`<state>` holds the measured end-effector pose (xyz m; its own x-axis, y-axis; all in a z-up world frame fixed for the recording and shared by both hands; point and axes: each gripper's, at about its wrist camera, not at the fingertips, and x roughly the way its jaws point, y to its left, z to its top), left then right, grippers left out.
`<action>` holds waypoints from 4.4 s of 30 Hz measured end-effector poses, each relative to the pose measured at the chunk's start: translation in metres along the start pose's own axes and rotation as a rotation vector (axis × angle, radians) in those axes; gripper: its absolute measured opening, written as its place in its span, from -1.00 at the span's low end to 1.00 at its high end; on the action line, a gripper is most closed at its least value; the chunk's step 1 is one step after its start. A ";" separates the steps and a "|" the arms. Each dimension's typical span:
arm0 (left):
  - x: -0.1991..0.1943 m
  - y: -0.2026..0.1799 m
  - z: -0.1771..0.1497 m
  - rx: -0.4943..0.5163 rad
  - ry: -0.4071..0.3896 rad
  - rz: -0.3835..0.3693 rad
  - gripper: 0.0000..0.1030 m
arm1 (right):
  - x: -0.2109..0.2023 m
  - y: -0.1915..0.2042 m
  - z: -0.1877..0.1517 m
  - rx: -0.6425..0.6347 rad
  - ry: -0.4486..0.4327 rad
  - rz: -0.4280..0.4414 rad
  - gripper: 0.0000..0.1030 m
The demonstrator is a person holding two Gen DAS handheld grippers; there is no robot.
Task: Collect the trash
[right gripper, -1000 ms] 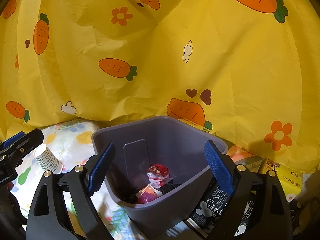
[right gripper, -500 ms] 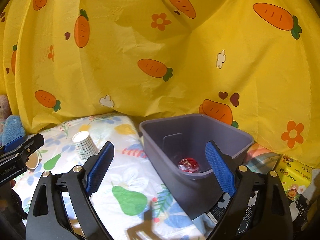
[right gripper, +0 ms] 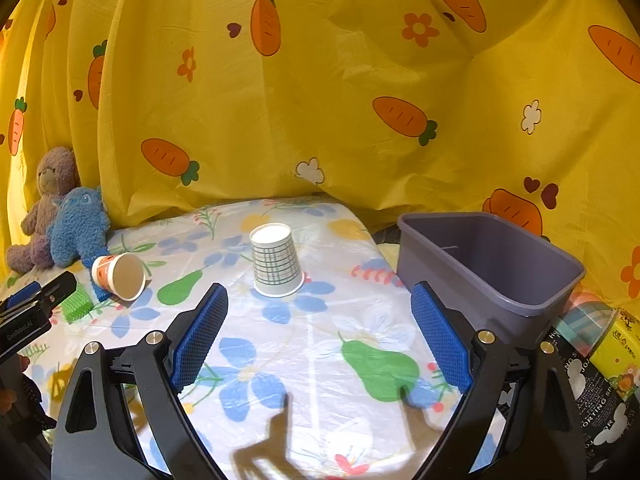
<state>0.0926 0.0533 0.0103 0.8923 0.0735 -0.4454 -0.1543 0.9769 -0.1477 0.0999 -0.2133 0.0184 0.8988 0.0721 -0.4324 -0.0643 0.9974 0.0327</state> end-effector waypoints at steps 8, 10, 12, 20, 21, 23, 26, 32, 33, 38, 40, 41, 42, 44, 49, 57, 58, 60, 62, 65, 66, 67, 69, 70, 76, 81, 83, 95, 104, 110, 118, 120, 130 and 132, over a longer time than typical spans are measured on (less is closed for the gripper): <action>0.000 0.028 0.007 -0.024 -0.007 0.067 0.87 | 0.026 0.037 0.005 -0.055 0.037 0.041 0.74; 0.002 0.032 0.011 -0.027 -0.006 0.072 0.87 | 0.032 0.043 0.007 -0.059 0.050 0.052 0.74; 0.006 0.033 0.013 -0.022 -0.003 0.077 0.87 | 0.038 0.048 0.009 -0.065 0.061 0.060 0.73; 0.024 0.034 0.020 0.004 0.023 0.070 0.87 | 0.064 0.062 0.015 -0.099 0.089 0.043 0.73; 0.027 0.034 0.020 0.003 0.027 0.069 0.87 | 0.068 0.063 0.015 -0.101 0.095 0.040 0.74; 0.032 0.033 0.021 0.006 0.033 0.064 0.87 | 0.078 0.065 0.015 -0.104 0.110 0.033 0.73; 0.038 0.032 0.021 0.014 0.038 0.060 0.87 | 0.091 0.066 0.015 -0.110 0.132 0.024 0.73; 0.050 0.033 0.022 0.020 0.060 0.060 0.87 | 0.118 0.056 0.021 -0.089 0.166 -0.016 0.73; 0.051 0.032 0.023 0.019 0.061 0.058 0.87 | 0.122 0.055 0.022 -0.087 0.172 -0.022 0.73; 0.058 0.026 0.030 0.041 0.063 0.058 0.87 | 0.145 0.049 0.027 -0.074 0.198 -0.042 0.73; 0.061 0.023 0.033 0.045 0.068 0.056 0.87 | 0.155 0.047 0.026 -0.068 0.207 -0.052 0.73; 0.063 0.022 0.035 0.047 0.070 0.056 0.87 | 0.159 0.046 0.026 -0.065 0.213 -0.054 0.73; 0.066 0.020 0.036 0.049 0.072 0.057 0.87 | 0.163 0.046 0.026 -0.062 0.218 -0.054 0.72; 0.072 0.017 0.038 0.055 0.076 0.057 0.87 | 0.170 0.045 0.025 -0.063 0.222 -0.060 0.65; 0.092 0.010 0.038 0.062 0.103 0.060 0.87 | 0.181 0.042 0.028 -0.047 0.222 -0.069 0.65; 0.120 0.012 0.037 0.040 0.138 0.068 0.87 | 0.200 0.041 0.030 -0.055 0.234 -0.083 0.56; 0.122 0.014 0.037 0.036 0.141 0.066 0.87 | 0.202 0.041 0.029 -0.056 0.236 -0.082 0.56; 0.126 0.016 0.034 0.029 0.147 0.069 0.87 | 0.205 0.042 0.029 -0.059 0.240 -0.077 0.55; 0.129 0.019 0.032 0.015 0.153 0.067 0.87 | 0.208 0.042 0.028 -0.060 0.249 -0.080 0.47; 0.133 0.022 0.030 0.005 0.158 0.066 0.86 | 0.212 0.041 0.029 -0.054 0.260 -0.072 0.39; 0.134 0.023 0.029 0.002 0.162 0.062 0.86 | 0.213 0.041 0.029 -0.056 0.261 -0.070 0.35; 0.135 0.024 0.028 -0.002 0.165 0.058 0.86 | 0.213 0.042 0.029 -0.058 0.263 -0.070 0.26; 0.137 0.026 0.027 -0.004 0.168 0.058 0.86 | 0.215 0.042 0.029 -0.061 0.273 -0.063 0.14; 0.138 0.026 0.027 -0.006 0.171 0.058 0.86 | 0.215 0.042 0.029 -0.059 0.271 -0.062 0.13; 0.144 0.032 0.024 -0.024 0.190 0.057 0.82 | 0.211 0.045 0.030 -0.068 0.247 -0.047 0.08; 0.152 0.037 0.021 -0.040 0.225 0.061 0.54 | 0.207 0.044 0.029 -0.060 0.239 -0.040 0.08; 0.153 0.039 0.020 -0.042 0.231 0.070 0.36 | 0.206 0.045 0.029 -0.062 0.234 -0.039 0.08; 0.151 0.041 0.018 -0.055 0.224 0.025 -0.96 | 0.199 0.048 0.028 -0.073 0.208 -0.032 0.08; 0.148 0.038 0.018 -0.047 0.204 -0.007 -0.96 | 0.172 0.046 0.030 -0.075 0.175 -0.003 0.05; 0.145 0.035 0.018 -0.053 0.204 -0.036 -0.96 | 0.140 0.042 0.030 -0.084 0.142 0.014 0.05; 0.130 0.022 0.019 -0.035 0.187 -0.058 -0.96 | 0.091 0.034 0.028 -0.103 0.085 0.040 0.05; 0.125 0.018 0.018 -0.034 0.183 -0.069 -0.96 | 0.080 0.032 0.027 -0.109 0.071 0.043 0.05; 0.091 -0.015 0.008 -0.008 0.180 -0.141 -0.96 | 0.037 0.013 0.016 -0.117 0.051 0.038 0.05; 0.082 -0.026 0.006 0.010 0.173 -0.161 -0.96 | 0.029 0.008 0.014 -0.118 0.043 0.036 0.05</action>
<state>0.1725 0.0348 -0.0167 0.8187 -0.1186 -0.5618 -0.0106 0.9752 -0.2212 0.1313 -0.2028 0.0185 0.8755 0.1054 -0.4716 -0.1490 0.9873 -0.0559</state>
